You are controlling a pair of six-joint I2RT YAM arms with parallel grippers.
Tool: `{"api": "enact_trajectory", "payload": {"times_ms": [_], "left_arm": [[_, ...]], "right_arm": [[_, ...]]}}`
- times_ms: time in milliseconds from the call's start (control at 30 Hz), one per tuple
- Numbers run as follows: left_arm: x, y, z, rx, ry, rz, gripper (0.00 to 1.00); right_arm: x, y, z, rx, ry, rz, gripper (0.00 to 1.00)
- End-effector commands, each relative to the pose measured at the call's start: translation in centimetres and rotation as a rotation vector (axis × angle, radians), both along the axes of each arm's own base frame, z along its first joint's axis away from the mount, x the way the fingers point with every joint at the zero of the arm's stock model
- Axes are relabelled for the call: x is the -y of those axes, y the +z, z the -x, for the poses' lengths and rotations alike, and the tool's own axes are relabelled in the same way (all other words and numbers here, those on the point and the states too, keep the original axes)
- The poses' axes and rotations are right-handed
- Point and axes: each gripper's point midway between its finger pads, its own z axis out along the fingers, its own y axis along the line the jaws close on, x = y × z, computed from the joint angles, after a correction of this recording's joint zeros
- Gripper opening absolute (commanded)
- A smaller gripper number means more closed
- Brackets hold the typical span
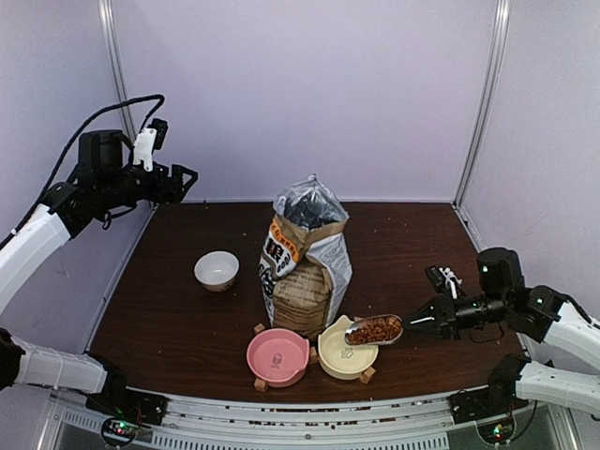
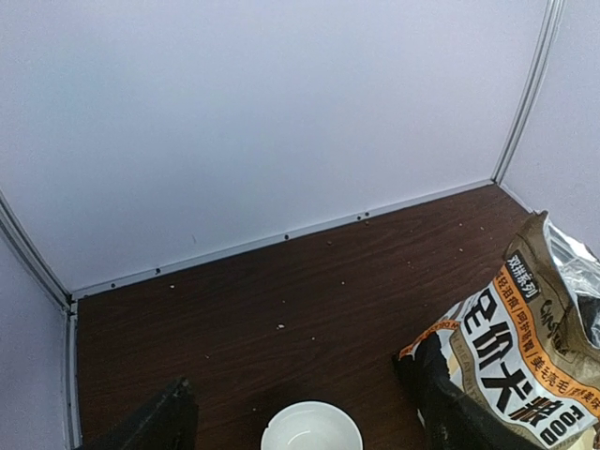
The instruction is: Serve the pet food
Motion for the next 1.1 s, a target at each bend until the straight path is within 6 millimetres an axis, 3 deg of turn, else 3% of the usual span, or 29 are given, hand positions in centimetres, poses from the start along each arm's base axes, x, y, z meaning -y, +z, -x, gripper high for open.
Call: {"api": "enact_trajectory", "payload": {"times_ms": [0,1067], "left_arm": [[-0.6,0.6,-0.3,0.037,0.027,-0.023,0.87],[0.0,0.4,-0.3,0.022,0.001,-0.016,0.87]], "right_arm": [[0.1,0.5,-0.4,0.037,0.008,0.043,0.00],[1.4,1.9,-1.0,0.049,0.020,0.226,0.00]]}}
